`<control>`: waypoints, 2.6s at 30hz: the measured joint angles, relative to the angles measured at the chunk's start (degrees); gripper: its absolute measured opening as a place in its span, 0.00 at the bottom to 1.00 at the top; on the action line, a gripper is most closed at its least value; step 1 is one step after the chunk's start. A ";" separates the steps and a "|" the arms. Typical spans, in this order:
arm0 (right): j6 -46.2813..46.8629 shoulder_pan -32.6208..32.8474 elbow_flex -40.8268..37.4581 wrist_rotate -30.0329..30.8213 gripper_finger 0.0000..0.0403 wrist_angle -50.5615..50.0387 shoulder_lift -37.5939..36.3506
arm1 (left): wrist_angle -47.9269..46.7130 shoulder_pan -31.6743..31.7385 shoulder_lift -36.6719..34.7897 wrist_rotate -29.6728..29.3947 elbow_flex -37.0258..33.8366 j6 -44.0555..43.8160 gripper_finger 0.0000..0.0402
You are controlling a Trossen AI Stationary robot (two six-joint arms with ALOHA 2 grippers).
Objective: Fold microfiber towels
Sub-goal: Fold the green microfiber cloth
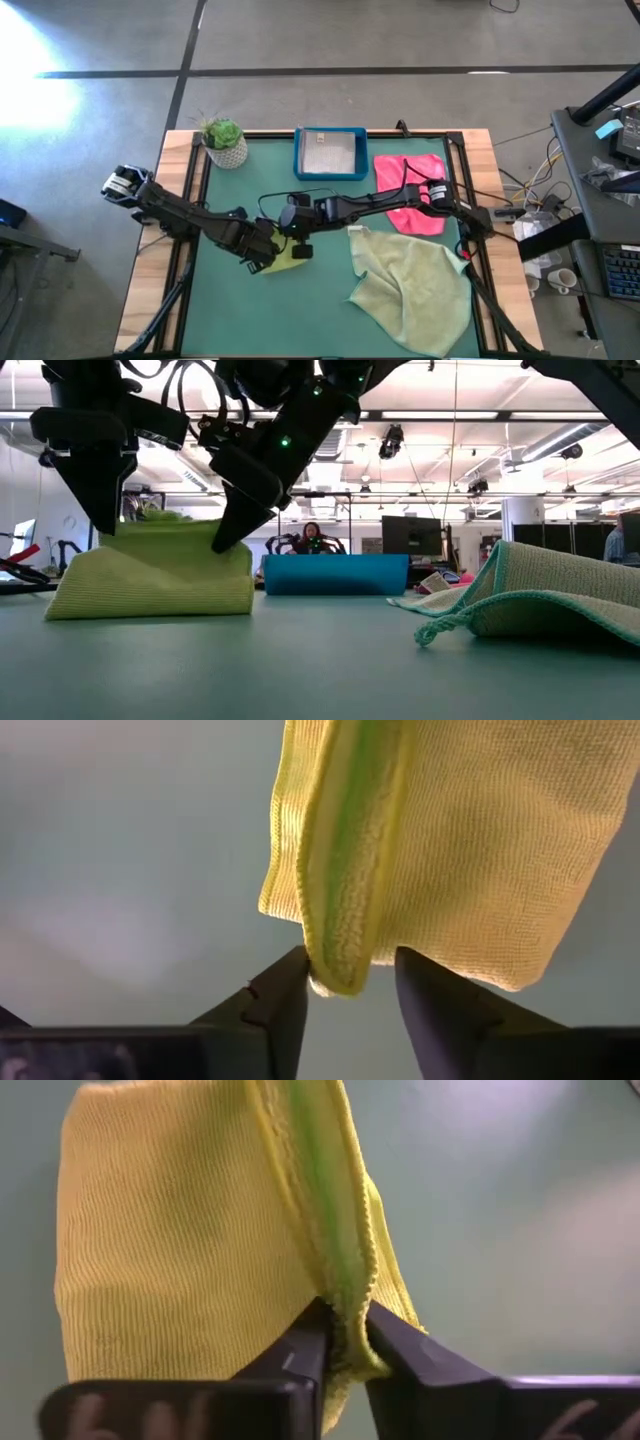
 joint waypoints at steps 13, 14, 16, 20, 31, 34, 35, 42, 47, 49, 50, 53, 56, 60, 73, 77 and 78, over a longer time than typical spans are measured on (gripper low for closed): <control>3.10 -0.88 6.44 0.00 0.43 -5.64 -0.60 | -4.71 0.89 -2.72 3.12 0.11 0.22 0.40; 3.08 -0.98 7.52 0.00 0.44 -7.85 -0.69 | -4.59 0.87 -3.26 3.18 0.11 0.26 0.40; 3.39 -1.18 9.47 0.00 0.44 -12.14 -0.80 | -4.65 0.89 -4.57 3.20 0.11 0.26 0.40; 5.50 -1.72 11.89 -0.04 0.44 -20.34 -0.93 | -4.04 0.89 -7.34 3.22 0.06 0.58 0.40; 10.92 0.18 6.16 -0.08 0.37 -31.97 -5.32 | 14.84 0.89 -9.71 1.56 -3.16 10.99 0.40; 12.74 1.51 2.79 -0.09 0.36 -31.83 -7.60 | 22.09 1.09 -8.59 1.50 -6.23 12.59 0.40; 13.30 1.94 1.73 -0.12 0.35 -31.77 -8.35 | 23.98 1.30 -8.12 1.52 -7.14 12.65 0.40; 17.97 4.66 -5.98 -0.08 0.31 -29.94 -14.10 | 31.33 3.90 -3.54 1.13 -9.84 17.53 0.40; 22.89 5.84 -10.99 1.88 0.28 -28.50 -18.99 | 32.93 6.47 0.04 1.02 -9.84 21.12 0.40; 25.06 6.16 -13.03 2.97 0.26 -28.38 -20.97 | 33.80 7.20 1.11 0.96 -9.82 21.60 0.40; 26.28 6.19 -14.02 3.08 0.26 -28.34 -22.08 | 34.40 7.58 1.56 0.93 -9.79 21.95 0.40; 30.18 6.41 -16.82 3.38 0.24 -28.31 -25.35 | 35.56 8.88 2.79 0.93 -9.77 22.79 0.40; 33.76 6.63 -19.11 4.50 0.23 -28.16 -28.28 | 35.41 10.90 4.78 0.93 -9.77 22.83 0.40; 36.46 6.93 -20.90 5.88 0.21 -27.45 -30.97 | 35.41 13.36 7.58 1.49 -9.75 22.97 0.40; 37.13 7.04 -21.94 7.43 0.20 -26.91 -32.13 | 48.07 15.54 12.90 1.76 -9.39 29.67 0.40; 37.11 7.04 -21.98 7.50 0.19 -26.94 -31.93 | 55.71 16.67 14.41 2.35 -9.44 31.93 0.40; 37.11 7.04 -21.98 7.50 0.19 -26.90 -31.93 | 57.56 17.03 14.94 2.44 -9.44 32.31 0.40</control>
